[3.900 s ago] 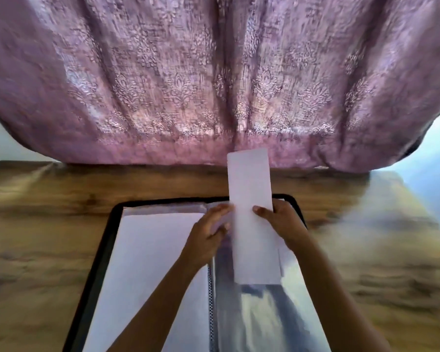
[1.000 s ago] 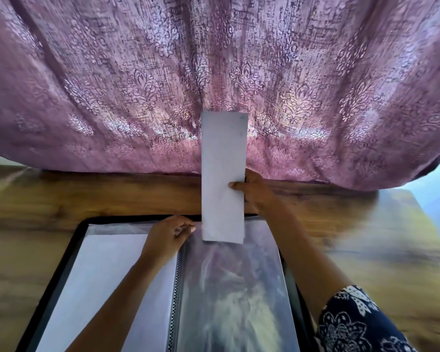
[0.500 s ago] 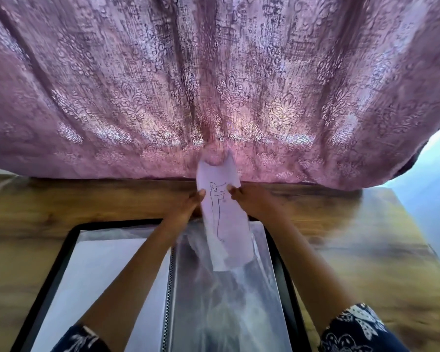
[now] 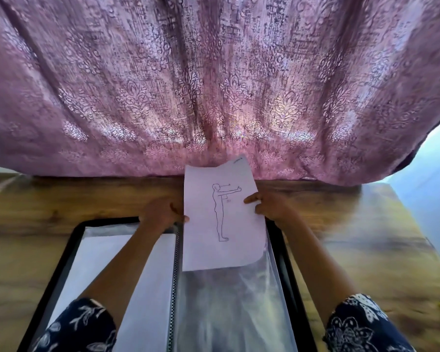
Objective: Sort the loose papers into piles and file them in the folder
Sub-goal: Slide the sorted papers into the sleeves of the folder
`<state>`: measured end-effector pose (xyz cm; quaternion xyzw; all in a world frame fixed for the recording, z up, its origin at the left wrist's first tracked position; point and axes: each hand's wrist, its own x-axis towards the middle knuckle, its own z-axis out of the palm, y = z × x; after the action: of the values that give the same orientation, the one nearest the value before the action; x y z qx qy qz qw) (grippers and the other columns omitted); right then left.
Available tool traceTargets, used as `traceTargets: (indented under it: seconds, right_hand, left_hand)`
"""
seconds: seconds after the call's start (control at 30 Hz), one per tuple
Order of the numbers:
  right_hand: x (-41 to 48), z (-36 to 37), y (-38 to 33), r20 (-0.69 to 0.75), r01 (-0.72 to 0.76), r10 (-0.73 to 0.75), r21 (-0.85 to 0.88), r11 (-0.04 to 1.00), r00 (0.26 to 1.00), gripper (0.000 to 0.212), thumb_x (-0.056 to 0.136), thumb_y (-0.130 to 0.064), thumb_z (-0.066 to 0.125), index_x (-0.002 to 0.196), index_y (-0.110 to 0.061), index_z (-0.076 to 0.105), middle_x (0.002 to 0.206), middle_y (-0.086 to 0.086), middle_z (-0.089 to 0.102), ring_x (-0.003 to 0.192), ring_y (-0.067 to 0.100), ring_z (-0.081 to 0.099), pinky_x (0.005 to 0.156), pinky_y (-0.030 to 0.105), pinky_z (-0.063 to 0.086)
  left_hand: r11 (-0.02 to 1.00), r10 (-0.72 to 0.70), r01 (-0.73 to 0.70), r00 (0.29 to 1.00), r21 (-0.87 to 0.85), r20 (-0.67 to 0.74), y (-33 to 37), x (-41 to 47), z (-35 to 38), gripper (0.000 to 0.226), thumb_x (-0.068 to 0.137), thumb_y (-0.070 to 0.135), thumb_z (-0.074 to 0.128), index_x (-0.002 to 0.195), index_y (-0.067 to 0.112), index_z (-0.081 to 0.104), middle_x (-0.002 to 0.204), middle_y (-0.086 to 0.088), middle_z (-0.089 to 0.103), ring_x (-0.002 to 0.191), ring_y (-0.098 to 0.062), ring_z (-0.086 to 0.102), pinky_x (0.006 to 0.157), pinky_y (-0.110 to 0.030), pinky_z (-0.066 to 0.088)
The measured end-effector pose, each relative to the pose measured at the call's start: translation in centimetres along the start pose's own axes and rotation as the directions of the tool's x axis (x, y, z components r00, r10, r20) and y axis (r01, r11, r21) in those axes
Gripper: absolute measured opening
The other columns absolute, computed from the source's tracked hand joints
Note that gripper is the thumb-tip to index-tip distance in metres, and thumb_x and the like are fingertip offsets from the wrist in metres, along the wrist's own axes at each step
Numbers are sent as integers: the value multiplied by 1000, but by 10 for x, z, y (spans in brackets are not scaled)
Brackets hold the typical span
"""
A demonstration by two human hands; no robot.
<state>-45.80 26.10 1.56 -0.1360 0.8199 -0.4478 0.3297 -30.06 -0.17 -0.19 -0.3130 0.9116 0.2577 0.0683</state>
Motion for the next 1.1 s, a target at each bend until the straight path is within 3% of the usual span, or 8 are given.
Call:
traceTargets:
  seconds: [0.13, 0.27, 0.37, 0.43, 0.7, 0.8, 0.93, 1.1]
  right_hand:
    - [-10, 13, -13, -338, 53, -281, -552, 832, 898, 34, 84, -3, 52, 116, -12, 62, 119, 12, 60, 107, 29, 56, 89, 33, 42]
    - [-62, 66, -28, -179, 455, -674, -611, 647, 717, 29, 90, -21, 50, 114, -12, 65, 123, 9, 62, 108, 28, 59, 92, 36, 45]
    - [-83, 102, 8, 155, 470, -527, -698, 540, 835, 75, 92, -65, 10, 144, -22, 41, 156, 0, 27, 143, 17, 28, 115, 43, 21]
    - [-80, 97, 48, 140, 383, -456, -777, 500, 879, 86, 84, -71, -9, 151, -26, 21, 158, -8, 7, 147, 13, 10, 118, 49, 15]
    - [-55, 56, 62, -335, -53, -382, -807, 589, 862, 74, 93, -56, 21, 137, -4, 50, 145, 13, 45, 134, 28, 44, 110, 59, 21]
    - [-46, 80, 23, -272, 77, -549, -845, 529, 790, 66, 88, -44, 31, 134, -1, 52, 140, 14, 51, 133, 25, 45, 101, 62, 31]
    - [-70, 151, 3, 61, 359, -534, -804, 475, 843, 73, 91, -53, 13, 149, -11, 29, 156, 3, 16, 145, 20, 21, 112, 47, 4]
    - [-76, 133, 66, -110, 188, -454, -805, 562, 884, 68, 95, -60, 13, 149, -24, 31, 156, -3, 25, 143, 17, 26, 115, 40, 9]
  left_hand:
    - [964, 149, -216, 922, -155, -358, 6, -24, -3, 32, 81, 36, 75, 102, 13, 70, 100, -7, 70, 91, -28, 64, 78, -32, 47]
    - [871, 411, -468, 860, -149, -302, -12, -55, 15, 48, 81, 49, 60, 116, 18, 69, 108, -3, 69, 97, -21, 64, 89, -36, 50]
    - [899, 430, -437, 883, 3, -191, -32, -59, 39, 68, 81, 70, 42, 130, 27, 59, 135, 2, 57, 123, -20, 53, 105, -43, 39]
    - [905, 424, -412, 888, 102, -177, -40, -57, 50, 81, 81, 81, 25, 138, 30, 51, 148, 6, 44, 139, -15, 37, 113, -45, 27]
    - [935, 354, -332, 895, 123, -272, -36, -57, 54, 78, 81, 71, 26, 142, 26, 47, 153, 1, 37, 145, -17, 26, 116, -51, 15]
    - [938, 344, -317, 899, 139, -273, -35, -56, 56, 79, 81, 70, 23, 143, 27, 45, 155, 3, 34, 146, -16, 22, 116, -50, 12]
    - [932, 354, -309, 893, 191, -277, -37, -54, 58, 76, 84, 67, 17, 145, 28, 42, 155, 5, 32, 146, -16, 22, 116, -51, 12]
    - [931, 354, -308, 890, 194, -289, -38, -51, 59, 71, 85, 61, 20, 142, 28, 46, 153, 5, 37, 144, -17, 27, 114, -53, 15]
